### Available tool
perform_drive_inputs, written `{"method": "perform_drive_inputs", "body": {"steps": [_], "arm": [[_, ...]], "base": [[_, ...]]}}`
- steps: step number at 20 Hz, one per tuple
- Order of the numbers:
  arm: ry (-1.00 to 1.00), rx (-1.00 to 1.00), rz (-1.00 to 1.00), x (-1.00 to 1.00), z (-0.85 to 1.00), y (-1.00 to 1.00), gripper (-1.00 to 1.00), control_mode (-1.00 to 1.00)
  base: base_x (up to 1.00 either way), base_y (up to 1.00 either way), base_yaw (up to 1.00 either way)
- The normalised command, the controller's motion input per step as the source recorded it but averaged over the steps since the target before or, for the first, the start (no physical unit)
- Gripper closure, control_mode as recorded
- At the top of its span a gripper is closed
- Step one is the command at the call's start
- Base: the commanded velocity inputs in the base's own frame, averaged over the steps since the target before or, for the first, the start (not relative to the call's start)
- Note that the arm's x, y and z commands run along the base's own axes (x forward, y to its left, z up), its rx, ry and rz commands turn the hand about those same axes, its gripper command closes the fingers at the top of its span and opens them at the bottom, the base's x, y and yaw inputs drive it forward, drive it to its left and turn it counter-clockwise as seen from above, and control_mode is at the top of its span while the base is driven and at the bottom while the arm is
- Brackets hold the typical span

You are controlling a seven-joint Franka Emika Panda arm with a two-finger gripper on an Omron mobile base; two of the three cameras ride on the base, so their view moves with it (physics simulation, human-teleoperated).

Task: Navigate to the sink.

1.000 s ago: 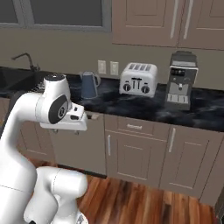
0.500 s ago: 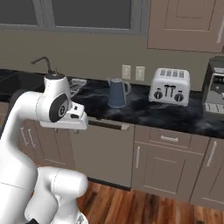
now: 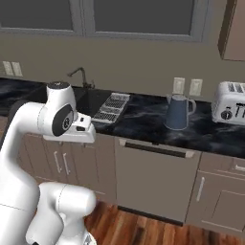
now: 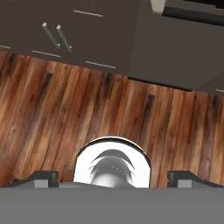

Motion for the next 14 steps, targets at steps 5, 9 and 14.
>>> {"method": "perform_drive_inputs", "body": {"steps": [5, 9, 14], "arm": [[0.00, 0.00, 0.00, 0.00, 0.00, 0.00, -1.00, 1.00], [0.00, 0.00, 0.00, 0.00, 0.00, 0.00, -1.00, 1.00], [0.00, 0.00, 0.00, 0.00, 0.00, 0.00, -1.00, 1.00]], "base": [[0.74, 1.00, 0.00], [0.52, 0.99, 0.00], [0.49, 0.89, 0.00]]}}
